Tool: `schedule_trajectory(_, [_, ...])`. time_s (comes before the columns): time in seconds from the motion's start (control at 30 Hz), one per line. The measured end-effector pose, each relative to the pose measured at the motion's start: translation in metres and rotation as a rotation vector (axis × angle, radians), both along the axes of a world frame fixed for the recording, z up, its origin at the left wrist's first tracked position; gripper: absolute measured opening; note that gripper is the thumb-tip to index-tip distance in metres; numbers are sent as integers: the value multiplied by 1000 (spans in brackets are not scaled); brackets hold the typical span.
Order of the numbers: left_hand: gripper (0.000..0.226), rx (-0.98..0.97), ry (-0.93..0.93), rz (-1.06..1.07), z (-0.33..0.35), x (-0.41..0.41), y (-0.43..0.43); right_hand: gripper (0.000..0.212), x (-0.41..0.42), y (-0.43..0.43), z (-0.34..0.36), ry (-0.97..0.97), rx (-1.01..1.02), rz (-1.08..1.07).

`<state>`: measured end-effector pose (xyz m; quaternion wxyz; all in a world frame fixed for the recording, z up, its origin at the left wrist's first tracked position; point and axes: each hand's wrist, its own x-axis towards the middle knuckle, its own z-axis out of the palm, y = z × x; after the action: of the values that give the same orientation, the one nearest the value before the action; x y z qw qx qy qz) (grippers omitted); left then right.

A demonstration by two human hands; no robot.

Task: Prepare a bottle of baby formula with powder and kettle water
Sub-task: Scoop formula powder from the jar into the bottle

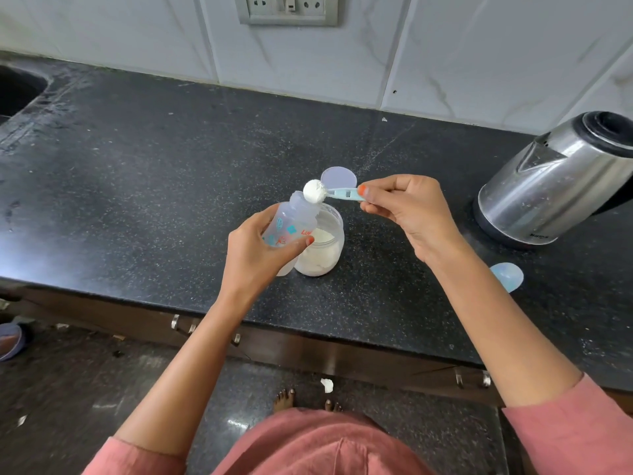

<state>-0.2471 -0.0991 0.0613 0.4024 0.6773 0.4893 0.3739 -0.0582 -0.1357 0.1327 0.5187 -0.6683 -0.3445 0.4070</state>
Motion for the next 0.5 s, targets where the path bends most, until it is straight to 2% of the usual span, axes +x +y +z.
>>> schedule_trajectory(0.23, [36, -20, -29, -29, 11, 3, -2, 7, -4, 0, 0, -239, 110, 31])
schedule_trajectory(0.4, [33, -29, -42, -34, 17, 7, -2, 5, -8, -4, -3, -492, 229, 45])
schedule_trajectory(0.5, [31, -27, -40, -39, 18, 8, -1, 6, -11, -6, -5, -566, 306, 50])
